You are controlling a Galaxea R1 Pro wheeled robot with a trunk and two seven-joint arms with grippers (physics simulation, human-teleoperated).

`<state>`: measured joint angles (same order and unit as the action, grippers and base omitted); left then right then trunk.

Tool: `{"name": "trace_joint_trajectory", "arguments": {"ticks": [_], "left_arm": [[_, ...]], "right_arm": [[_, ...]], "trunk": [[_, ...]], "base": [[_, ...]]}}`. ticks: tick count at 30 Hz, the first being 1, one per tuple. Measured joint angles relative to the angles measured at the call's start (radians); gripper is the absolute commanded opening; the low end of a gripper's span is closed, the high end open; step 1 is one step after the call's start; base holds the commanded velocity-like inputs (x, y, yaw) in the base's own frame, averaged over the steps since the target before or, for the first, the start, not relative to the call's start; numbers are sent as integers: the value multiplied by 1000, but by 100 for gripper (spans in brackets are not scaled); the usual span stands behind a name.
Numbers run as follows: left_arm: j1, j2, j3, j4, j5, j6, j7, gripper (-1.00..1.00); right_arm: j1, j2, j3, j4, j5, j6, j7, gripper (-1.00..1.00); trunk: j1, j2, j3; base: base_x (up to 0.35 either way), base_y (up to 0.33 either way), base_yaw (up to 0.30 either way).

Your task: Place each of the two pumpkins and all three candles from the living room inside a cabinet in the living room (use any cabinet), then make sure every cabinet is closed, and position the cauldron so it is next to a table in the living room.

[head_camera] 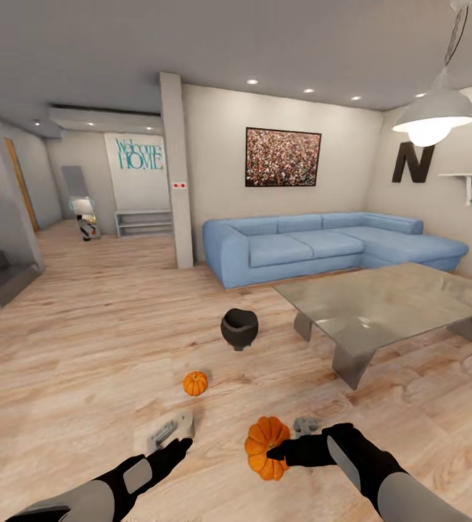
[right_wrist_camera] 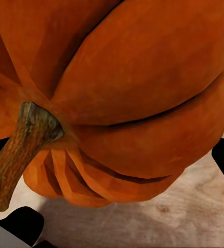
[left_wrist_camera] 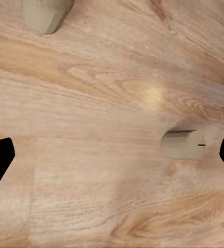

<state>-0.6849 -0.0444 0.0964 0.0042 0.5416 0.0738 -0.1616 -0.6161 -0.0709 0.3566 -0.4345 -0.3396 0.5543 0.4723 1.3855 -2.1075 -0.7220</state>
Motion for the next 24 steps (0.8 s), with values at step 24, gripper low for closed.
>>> {"name": "trace_joint_trajectory", "arguments": {"ticks": [24], "left_arm": [[0, 0, 0, 0, 0, 0, 1, 100]], "right_arm": [[0, 0, -2, -1, -1, 1, 0, -100]], "trunk": [[0, 0, 0]], "base": [[202, 202, 137]]}}
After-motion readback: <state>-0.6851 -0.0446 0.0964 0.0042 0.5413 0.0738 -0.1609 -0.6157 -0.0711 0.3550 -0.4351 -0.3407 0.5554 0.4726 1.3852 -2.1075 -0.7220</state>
